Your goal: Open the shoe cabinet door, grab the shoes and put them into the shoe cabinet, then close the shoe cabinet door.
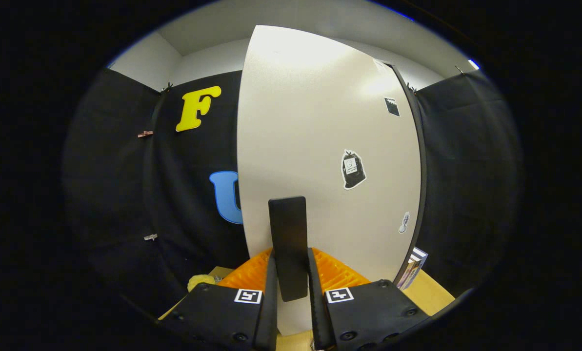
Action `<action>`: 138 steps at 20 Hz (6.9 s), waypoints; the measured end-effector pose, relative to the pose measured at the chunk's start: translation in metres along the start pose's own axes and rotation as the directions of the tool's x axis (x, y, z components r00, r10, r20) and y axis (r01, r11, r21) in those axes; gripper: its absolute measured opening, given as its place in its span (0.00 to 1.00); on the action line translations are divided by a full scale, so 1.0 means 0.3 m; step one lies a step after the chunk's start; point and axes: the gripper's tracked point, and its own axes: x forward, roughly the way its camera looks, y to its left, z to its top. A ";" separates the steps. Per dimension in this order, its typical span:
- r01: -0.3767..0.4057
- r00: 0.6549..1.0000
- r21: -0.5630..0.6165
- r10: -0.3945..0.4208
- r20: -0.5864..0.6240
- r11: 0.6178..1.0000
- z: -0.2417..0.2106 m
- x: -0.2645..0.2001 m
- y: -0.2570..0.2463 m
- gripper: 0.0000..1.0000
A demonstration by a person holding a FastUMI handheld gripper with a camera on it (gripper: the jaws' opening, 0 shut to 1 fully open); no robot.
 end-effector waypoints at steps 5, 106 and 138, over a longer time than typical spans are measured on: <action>-0.093 0.996 0.011 0.093 -0.012 0.996 0.008 -0.115 -0.054 0.32; 0.198 0.757 0.080 -0.100 -0.646 0.977 -1.593 -0.224 -0.191 0.24; 0.210 0.787 0.039 -0.145 -0.599 0.977 -1.590 -0.143 -0.193 0.05</action>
